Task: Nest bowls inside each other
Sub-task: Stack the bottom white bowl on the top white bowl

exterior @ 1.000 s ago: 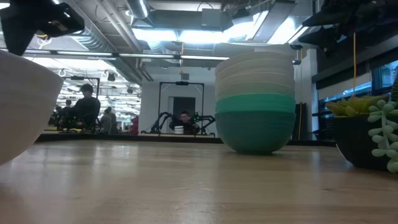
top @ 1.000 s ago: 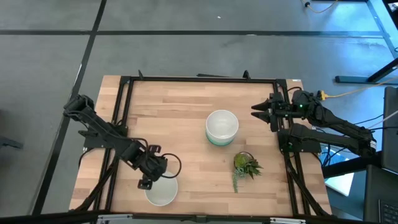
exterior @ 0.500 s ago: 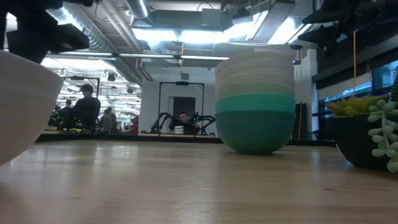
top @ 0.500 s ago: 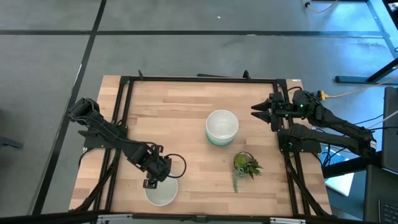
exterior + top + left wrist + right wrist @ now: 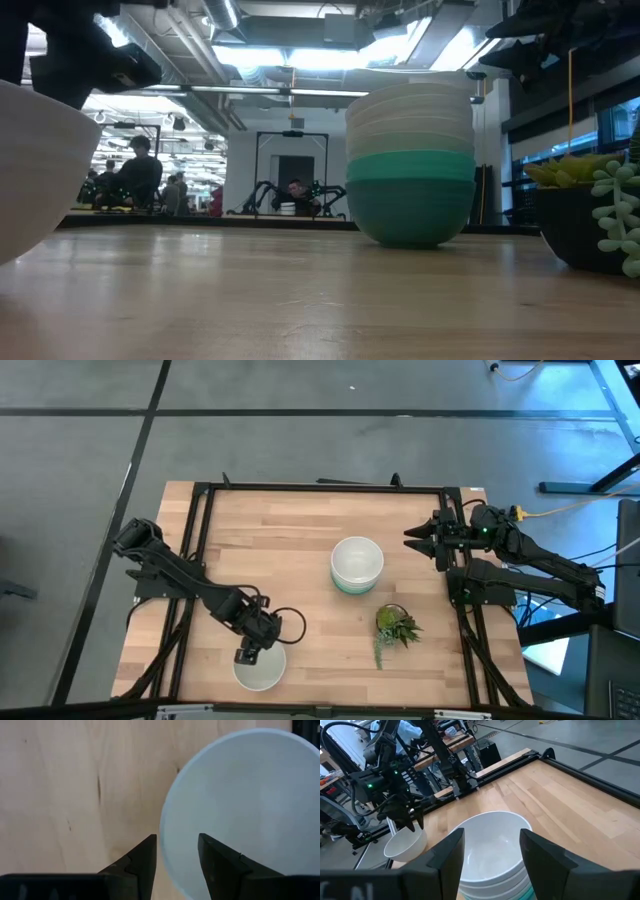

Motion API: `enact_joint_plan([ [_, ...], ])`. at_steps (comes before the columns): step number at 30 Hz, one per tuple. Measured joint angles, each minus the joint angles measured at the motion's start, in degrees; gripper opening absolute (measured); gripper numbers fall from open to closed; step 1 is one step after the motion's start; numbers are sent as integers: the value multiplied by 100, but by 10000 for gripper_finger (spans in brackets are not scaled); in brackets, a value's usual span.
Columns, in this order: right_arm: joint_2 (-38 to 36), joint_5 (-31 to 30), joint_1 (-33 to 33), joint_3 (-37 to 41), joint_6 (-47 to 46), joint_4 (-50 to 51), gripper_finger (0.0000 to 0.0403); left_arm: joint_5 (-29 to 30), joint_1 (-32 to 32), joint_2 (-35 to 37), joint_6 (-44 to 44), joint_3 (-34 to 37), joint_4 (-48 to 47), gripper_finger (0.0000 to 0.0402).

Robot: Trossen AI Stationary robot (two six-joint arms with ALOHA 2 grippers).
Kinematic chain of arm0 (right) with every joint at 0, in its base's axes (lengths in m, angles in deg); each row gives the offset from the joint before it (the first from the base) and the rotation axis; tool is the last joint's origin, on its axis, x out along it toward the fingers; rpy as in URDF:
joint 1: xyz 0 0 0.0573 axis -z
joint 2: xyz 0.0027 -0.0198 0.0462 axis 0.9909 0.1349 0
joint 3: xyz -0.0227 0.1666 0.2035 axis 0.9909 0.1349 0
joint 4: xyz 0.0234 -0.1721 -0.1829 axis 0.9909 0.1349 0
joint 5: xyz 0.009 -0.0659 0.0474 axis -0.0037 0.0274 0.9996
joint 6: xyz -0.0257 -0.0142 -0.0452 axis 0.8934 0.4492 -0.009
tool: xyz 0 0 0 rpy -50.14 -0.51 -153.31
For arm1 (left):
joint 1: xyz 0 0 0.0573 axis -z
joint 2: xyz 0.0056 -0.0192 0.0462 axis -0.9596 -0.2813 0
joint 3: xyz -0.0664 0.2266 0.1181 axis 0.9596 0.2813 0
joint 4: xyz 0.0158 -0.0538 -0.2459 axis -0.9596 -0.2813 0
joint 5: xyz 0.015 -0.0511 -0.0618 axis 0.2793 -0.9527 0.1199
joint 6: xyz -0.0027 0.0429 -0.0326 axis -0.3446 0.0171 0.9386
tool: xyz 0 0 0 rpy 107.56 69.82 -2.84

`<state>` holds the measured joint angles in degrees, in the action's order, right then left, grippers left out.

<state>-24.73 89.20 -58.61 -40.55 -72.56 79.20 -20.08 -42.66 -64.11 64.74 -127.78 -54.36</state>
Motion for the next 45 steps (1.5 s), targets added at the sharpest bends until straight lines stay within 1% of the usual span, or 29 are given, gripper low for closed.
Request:
enact_joint_plan([
  [5,0,0,2,0,-2,2,193,-110,-15,-271,-37,0,60,138],
  [12,0,0,2,0,-4,4,193,-114,-13,-606,-44,0,59,138],
  [20,0,0,2,0,-4,4,193,-105,-13,-611,141,0,138,138],
  [29,2,0,2,0,-4,4,193,3,-13,-611,94,0,135,133],
  [32,2,0,2,0,-6,4,193,5,-13,-611,94,0,127,118],
  [34,2,0,2,0,-4,4,193,5,-13,-611,93,0,124,100],
  [42,2,-1,2,0,-4,4,193,1,-14,-608,122,0,131,10],
  [45,2,-2,2,0,-4,5,193,2,-45,-598,130,0,135,8],
])
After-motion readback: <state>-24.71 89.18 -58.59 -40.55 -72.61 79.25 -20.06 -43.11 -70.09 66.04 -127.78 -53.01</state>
